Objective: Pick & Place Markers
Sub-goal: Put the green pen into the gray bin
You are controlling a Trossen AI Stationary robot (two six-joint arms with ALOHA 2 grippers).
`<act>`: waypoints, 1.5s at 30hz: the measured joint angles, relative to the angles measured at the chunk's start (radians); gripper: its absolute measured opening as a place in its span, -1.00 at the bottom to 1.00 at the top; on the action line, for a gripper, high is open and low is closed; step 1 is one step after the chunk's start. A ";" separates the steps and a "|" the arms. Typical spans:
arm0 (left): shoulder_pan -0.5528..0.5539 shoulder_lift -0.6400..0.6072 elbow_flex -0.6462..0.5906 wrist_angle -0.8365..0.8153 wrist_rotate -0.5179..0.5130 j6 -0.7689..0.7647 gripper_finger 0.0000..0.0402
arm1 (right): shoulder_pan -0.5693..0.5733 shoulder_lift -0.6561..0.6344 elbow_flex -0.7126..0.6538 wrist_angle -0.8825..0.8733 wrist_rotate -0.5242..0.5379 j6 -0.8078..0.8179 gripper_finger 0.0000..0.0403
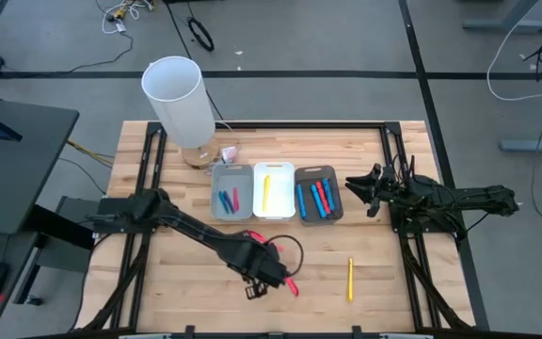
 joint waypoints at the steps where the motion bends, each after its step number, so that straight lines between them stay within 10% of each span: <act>1: 0.004 -0.026 -0.033 0.009 -0.003 -0.011 -0.76 | 0.000 0.000 0.000 0.000 0.000 0.000 -0.45; 23: 0.256 -0.538 -0.641 0.247 0.053 -0.333 -0.77 | 0.000 0.000 0.000 0.000 0.000 0.000 -0.45; 45: 0.615 -0.577 -0.653 0.284 0.055 -0.484 -0.76 | 0.000 0.000 0.000 -0.001 0.000 0.000 -0.45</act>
